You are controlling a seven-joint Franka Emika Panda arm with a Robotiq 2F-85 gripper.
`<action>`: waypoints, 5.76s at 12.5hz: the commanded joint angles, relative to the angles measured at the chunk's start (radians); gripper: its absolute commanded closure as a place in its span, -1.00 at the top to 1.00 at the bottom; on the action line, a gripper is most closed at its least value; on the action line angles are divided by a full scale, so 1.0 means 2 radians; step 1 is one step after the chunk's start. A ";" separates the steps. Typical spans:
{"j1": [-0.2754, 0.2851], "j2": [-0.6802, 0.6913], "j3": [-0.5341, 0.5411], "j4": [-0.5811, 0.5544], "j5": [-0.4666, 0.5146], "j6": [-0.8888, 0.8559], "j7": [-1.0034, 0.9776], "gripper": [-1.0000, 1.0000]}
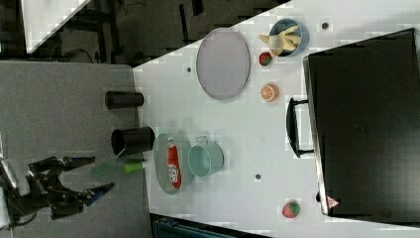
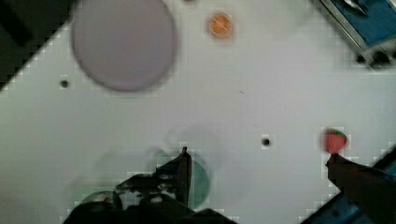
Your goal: Pick ketchup from strainer and place it on the table
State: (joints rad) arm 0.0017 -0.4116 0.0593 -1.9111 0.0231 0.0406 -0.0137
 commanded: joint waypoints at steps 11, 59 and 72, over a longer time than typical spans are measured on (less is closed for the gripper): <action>0.037 0.236 0.276 -0.042 -0.007 0.190 0.032 1.00; -0.072 0.241 0.002 -0.165 -0.009 0.306 -0.247 0.25; -0.070 0.394 -0.006 -0.207 -0.009 0.481 -0.247 0.73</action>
State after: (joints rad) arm -0.1290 0.4375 0.0573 -2.3418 0.0105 0.9829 -0.4714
